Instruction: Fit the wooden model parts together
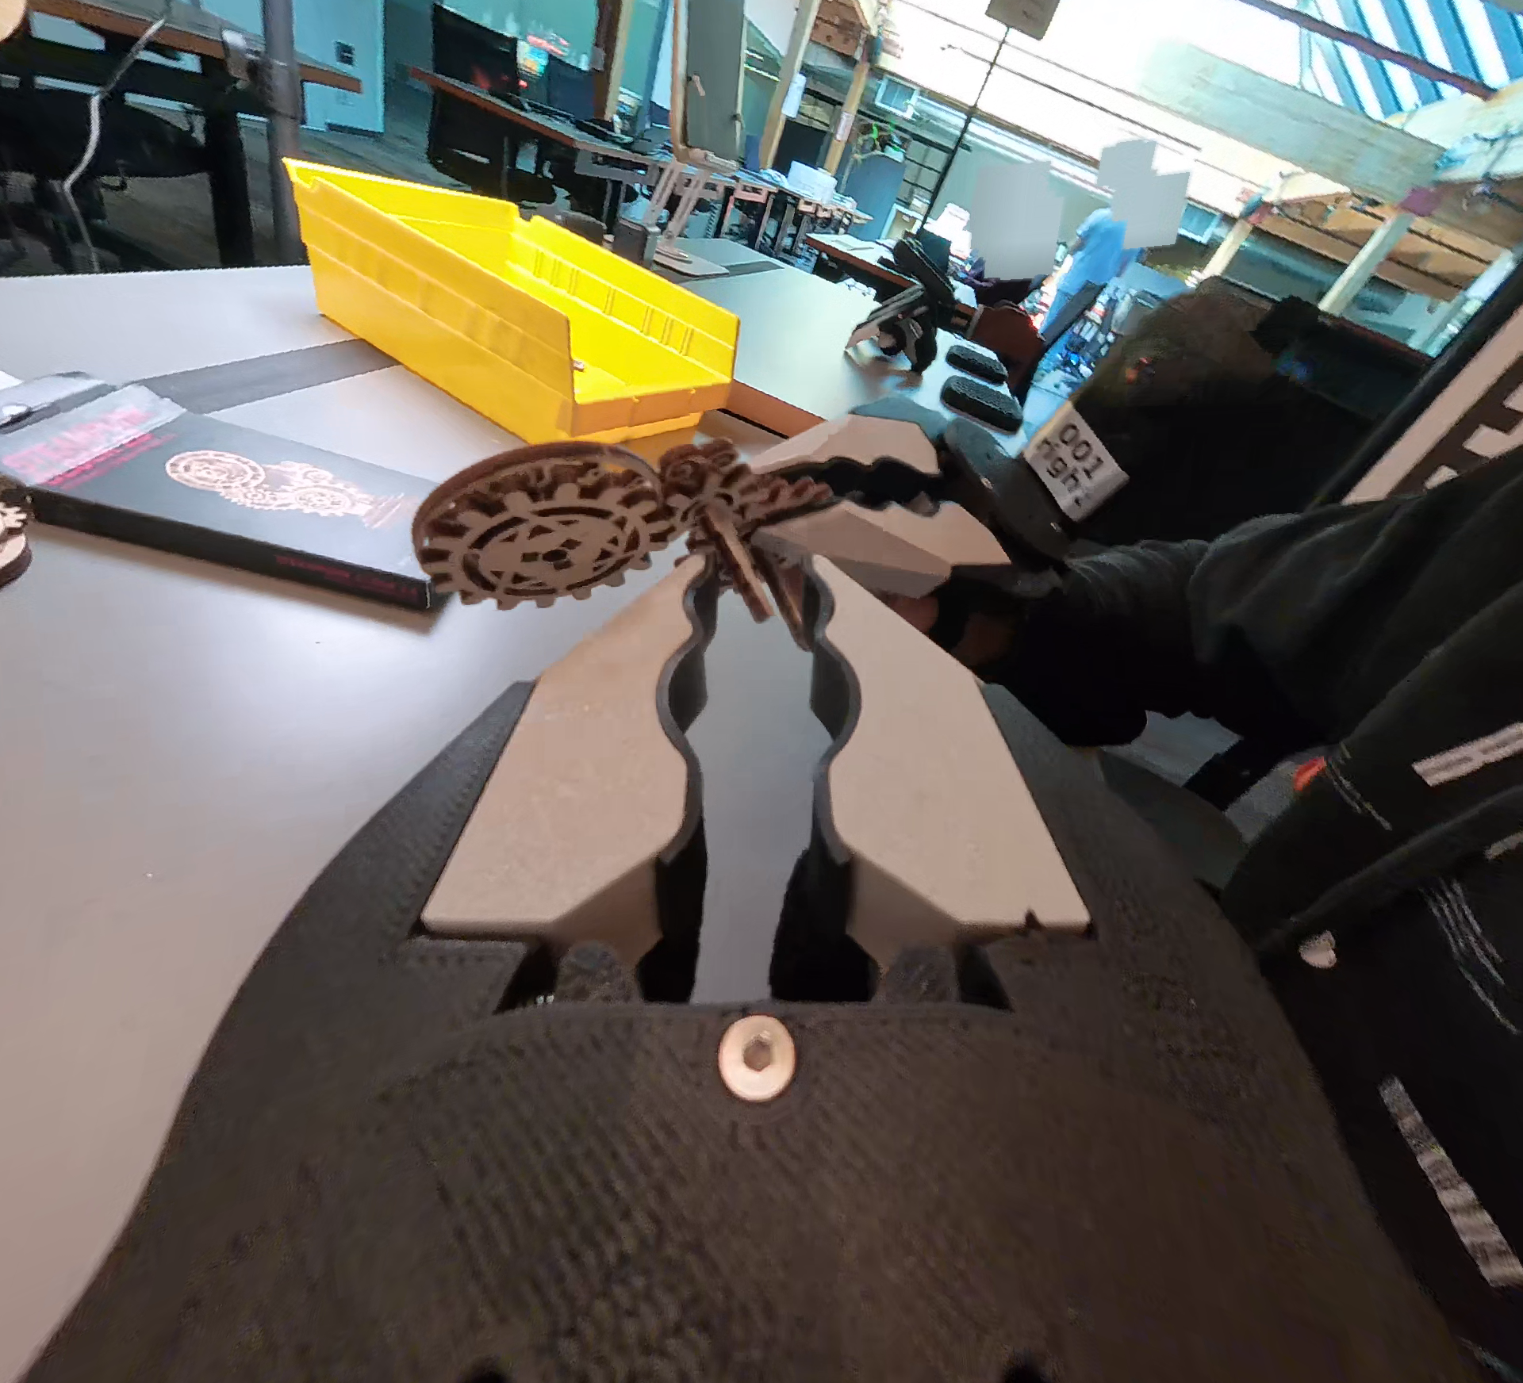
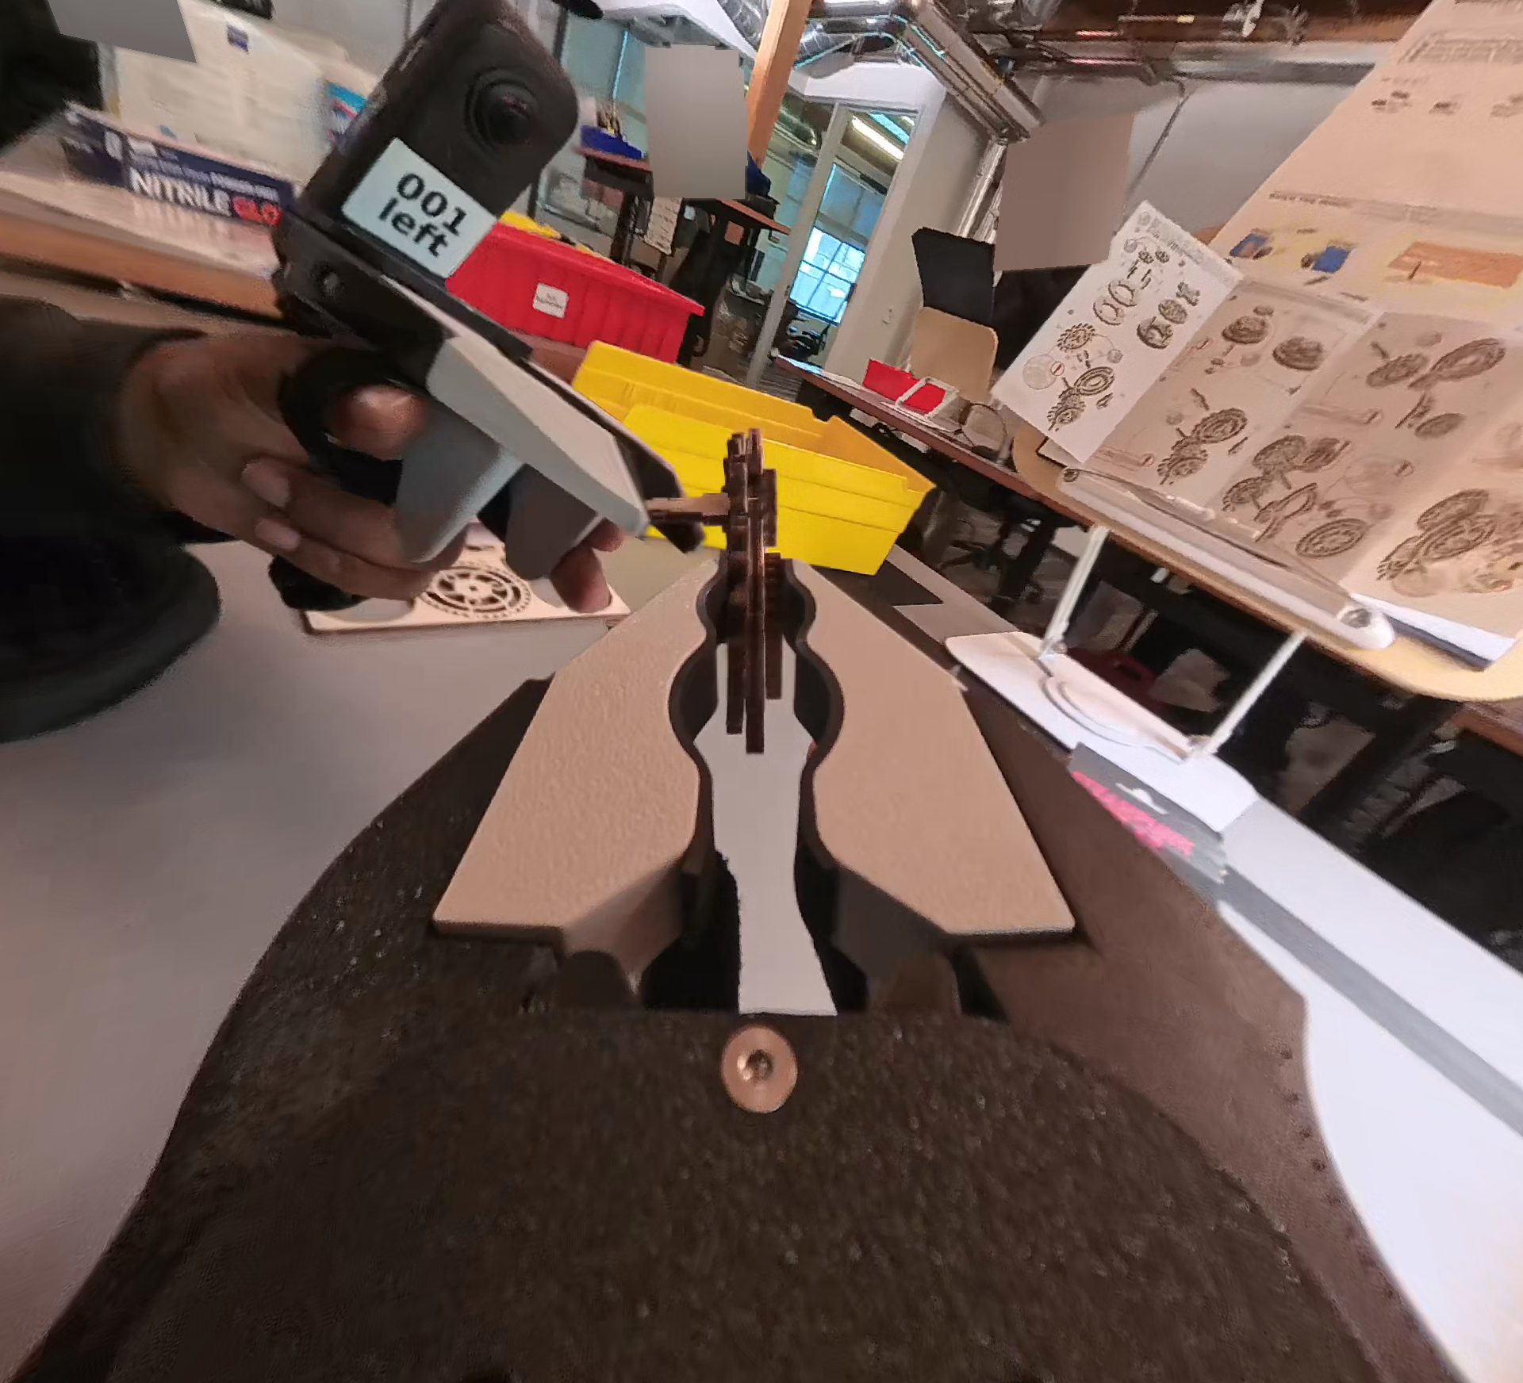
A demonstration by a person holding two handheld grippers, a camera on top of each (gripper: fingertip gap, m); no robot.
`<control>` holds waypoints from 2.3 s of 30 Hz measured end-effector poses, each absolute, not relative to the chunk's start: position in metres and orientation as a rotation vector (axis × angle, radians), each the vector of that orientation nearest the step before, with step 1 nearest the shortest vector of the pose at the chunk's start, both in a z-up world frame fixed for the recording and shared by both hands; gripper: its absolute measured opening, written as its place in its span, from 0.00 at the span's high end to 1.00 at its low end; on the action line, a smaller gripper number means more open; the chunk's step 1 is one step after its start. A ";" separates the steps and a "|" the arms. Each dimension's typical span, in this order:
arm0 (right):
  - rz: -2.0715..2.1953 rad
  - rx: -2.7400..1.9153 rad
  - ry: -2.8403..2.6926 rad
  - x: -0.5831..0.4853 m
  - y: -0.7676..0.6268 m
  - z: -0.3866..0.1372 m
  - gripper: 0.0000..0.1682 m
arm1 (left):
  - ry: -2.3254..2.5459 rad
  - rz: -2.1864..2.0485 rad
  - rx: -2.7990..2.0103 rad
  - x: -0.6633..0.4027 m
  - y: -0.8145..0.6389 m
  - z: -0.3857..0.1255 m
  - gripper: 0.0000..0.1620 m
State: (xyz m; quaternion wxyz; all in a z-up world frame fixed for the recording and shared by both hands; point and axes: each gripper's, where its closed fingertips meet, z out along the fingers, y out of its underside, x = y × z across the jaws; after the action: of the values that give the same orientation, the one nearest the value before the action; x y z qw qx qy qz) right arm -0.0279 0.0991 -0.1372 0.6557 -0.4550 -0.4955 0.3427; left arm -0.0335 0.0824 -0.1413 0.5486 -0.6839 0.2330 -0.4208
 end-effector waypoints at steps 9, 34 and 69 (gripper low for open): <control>1.352 -1.179 -1.008 -0.023 0.098 -0.129 0.94 | 0.496 -0.721 -1.635 -0.100 0.109 -0.139 0.72; 1.920 -1.451 -0.860 -0.032 0.099 -0.149 0.94 | 0.532 -1.148 -1.673 -0.058 0.090 -0.145 0.90; 2.100 -1.700 -0.957 -0.027 0.114 -0.172 0.93 | 0.322 -1.559 -1.778 -0.054 0.085 -0.180 0.94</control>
State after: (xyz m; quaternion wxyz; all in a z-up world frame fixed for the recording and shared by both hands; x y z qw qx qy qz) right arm -0.0267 0.1144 -0.1718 0.1371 -0.5873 -0.3307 0.7258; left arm -0.0535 0.0854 -0.1799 0.3686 -0.6925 0.1255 -0.6073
